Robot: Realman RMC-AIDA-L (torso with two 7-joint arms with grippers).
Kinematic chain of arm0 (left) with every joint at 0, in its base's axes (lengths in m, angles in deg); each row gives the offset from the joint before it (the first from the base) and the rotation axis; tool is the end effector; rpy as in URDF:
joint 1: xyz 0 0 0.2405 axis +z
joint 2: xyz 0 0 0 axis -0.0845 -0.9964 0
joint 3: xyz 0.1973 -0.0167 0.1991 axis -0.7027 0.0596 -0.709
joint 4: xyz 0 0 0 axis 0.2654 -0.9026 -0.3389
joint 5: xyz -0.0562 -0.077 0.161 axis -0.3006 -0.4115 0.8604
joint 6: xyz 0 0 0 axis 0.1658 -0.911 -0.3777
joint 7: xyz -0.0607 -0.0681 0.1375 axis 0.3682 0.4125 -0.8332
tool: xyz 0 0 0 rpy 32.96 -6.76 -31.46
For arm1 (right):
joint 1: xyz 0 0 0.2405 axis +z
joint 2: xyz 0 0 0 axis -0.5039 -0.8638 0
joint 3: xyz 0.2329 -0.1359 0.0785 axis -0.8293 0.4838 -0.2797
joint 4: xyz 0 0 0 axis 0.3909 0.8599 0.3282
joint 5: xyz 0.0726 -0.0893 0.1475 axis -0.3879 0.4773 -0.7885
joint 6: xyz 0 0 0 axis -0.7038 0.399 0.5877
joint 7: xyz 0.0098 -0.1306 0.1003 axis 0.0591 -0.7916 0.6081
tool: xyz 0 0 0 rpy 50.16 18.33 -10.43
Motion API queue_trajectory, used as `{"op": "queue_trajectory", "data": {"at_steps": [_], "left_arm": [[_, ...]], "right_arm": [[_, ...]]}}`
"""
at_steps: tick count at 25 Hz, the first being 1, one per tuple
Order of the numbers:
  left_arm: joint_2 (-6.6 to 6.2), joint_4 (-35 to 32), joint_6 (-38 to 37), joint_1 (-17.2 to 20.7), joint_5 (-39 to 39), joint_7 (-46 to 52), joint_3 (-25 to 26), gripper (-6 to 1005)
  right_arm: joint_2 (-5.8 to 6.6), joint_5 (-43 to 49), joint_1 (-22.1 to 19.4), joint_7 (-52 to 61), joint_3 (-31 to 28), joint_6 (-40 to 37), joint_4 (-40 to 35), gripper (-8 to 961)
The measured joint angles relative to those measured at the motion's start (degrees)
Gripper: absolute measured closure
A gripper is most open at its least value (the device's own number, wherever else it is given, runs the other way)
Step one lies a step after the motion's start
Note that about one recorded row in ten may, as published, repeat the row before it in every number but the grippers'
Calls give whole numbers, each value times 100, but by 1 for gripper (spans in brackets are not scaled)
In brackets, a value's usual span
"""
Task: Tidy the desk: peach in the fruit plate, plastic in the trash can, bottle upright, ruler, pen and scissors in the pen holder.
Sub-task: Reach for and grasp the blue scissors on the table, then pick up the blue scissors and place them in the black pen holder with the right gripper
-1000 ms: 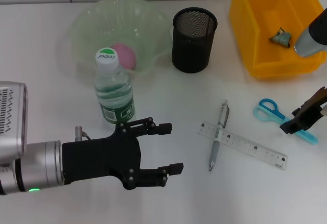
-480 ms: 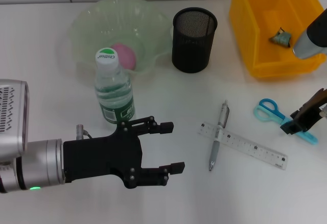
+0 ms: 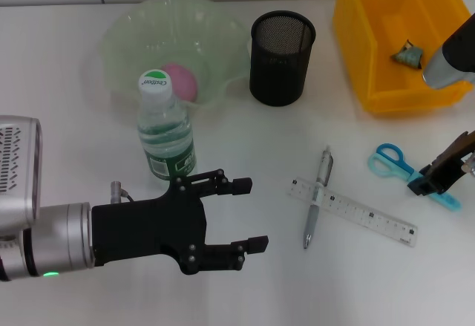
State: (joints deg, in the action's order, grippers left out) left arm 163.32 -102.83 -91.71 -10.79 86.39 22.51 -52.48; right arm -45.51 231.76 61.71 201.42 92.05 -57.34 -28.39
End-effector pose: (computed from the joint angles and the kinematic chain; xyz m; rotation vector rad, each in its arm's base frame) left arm -0.2447 0.2394 -0.0804 -2.8615 -0.2043 -0.9366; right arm 0.2865 0.3407 -0.0217 -2.5209 0.9744 -0.6544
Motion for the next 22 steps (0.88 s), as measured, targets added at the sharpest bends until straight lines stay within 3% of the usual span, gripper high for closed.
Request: {"op": "queue_trajectory", "data": {"at_steps": [6,9,14,22], "left_arm": [[0,3,4,0,0,0,0,216],[0,37,5,0,0,0,0,216],[0,50,-12,-5,-1,0,0,216],[0,68,-32,-9,0,0,0,216]], "right_arm": [[7,-7,17,-9,-3,19,72,635],[7,-39,0,-10,-15,12,10,749],[17,-419,-169,-12,-108,-211,-604,740],[16,-2059,-549,-384,-1159,-430,-1819,725]]}}
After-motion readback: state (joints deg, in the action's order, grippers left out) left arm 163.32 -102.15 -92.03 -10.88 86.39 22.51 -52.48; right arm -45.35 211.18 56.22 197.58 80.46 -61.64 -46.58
